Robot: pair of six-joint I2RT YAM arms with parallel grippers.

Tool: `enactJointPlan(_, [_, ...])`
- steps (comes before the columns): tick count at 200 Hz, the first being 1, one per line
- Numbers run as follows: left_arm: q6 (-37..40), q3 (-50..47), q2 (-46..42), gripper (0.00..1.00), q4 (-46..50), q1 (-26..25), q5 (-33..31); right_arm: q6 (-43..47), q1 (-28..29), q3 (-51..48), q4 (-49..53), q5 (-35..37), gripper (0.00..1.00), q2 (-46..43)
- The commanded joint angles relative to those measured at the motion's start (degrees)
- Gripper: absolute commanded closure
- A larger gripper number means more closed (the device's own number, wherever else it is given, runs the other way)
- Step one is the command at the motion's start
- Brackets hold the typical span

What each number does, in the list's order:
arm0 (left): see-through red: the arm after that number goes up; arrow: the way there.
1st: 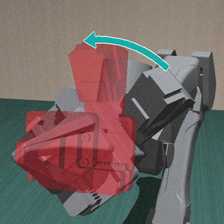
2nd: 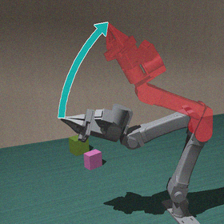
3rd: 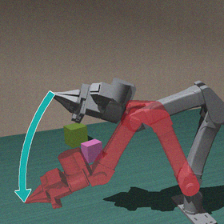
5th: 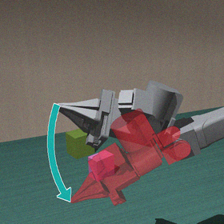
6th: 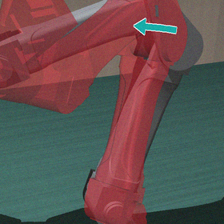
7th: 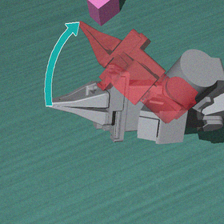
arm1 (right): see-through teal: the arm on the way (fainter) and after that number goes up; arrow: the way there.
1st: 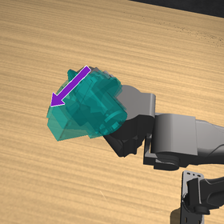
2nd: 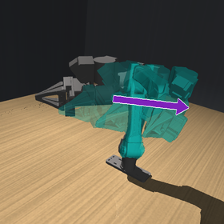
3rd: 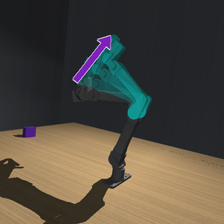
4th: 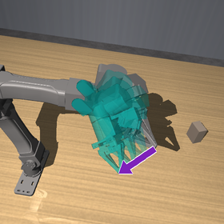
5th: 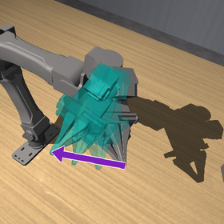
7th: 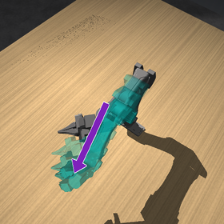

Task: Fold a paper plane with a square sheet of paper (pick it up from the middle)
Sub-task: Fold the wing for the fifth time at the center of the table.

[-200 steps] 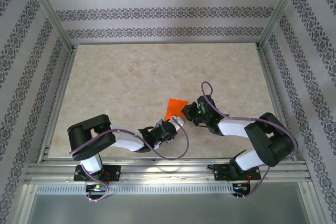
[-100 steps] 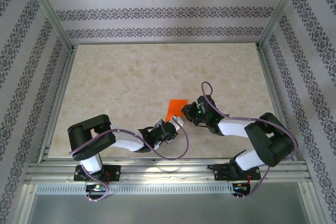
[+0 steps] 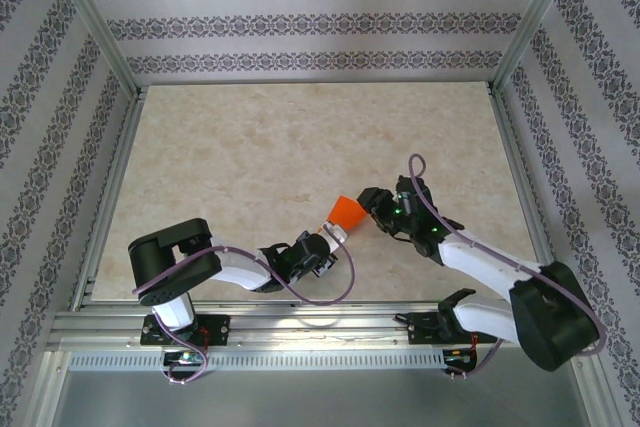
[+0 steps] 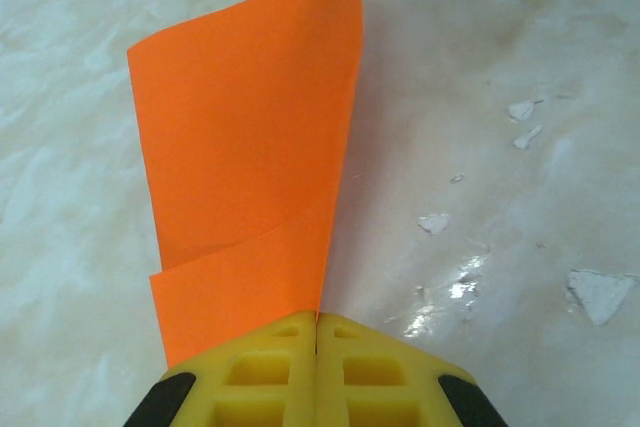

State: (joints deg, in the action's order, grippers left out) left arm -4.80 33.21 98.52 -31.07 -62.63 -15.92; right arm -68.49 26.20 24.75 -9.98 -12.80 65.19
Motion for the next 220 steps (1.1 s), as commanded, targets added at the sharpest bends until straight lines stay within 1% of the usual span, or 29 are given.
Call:
enactJointPlan(1, [-5.02, -1.27, -1.2, 1.0, -4.3, 2.24, 6.05, 2.93, -1.35, -2.52, 5.35, 2.66, 0.48, -3.84])
enactJointPlan(42, [-8.3, -2.35, -1.59, 1.0, -6.44, 4.96, 14.36, 2.58, -3.03, -4.71, 6.2, 2.78, 0.44, -7.64])
enactJointPlan(54, [-11.08, -2.68, -1.49, 1.0, -7.43, 6.24, 16.49, 2.23, -3.25, -4.71, 6.15, 2.4, 0.44, -7.66])
enactJointPlan(73, [-15.39, -2.88, -1.01, 1.0, -8.85, 8.98, 22.05, 2.13, -3.52, -4.71, 5.89, 1.48, 0.43, -7.28])
enactJointPlan(108, [-21.44, -2.65, -0.1, 1.0, -10.64, 12.71, 29.92, 2.13, -3.69, -4.65, 5.43, 0.64, 0.42, -6.21])
enactJointPlan(129, [-24.25, -0.79, 0.43, 1.0, -8.48, 14.34, 34.64, 2.29, -3.7, -4.3, 4.66, -0.26, 0.42, -5.05])
enactJointPlan(192, [-30.94, 4.69, 3.1, 1.0, -3.28, 16.97, 42.98, 3.93, -3.87, -2.19, 3.04, -4.65, 0.42, 0.2])
enactJointPlan(220, [-30.54, 5.96, 3.53, 1.0, -1.71, 17.19, 43.71, 4.09, -3.87, -1.0, 2.16, -7.55, 0.41, 2.97])
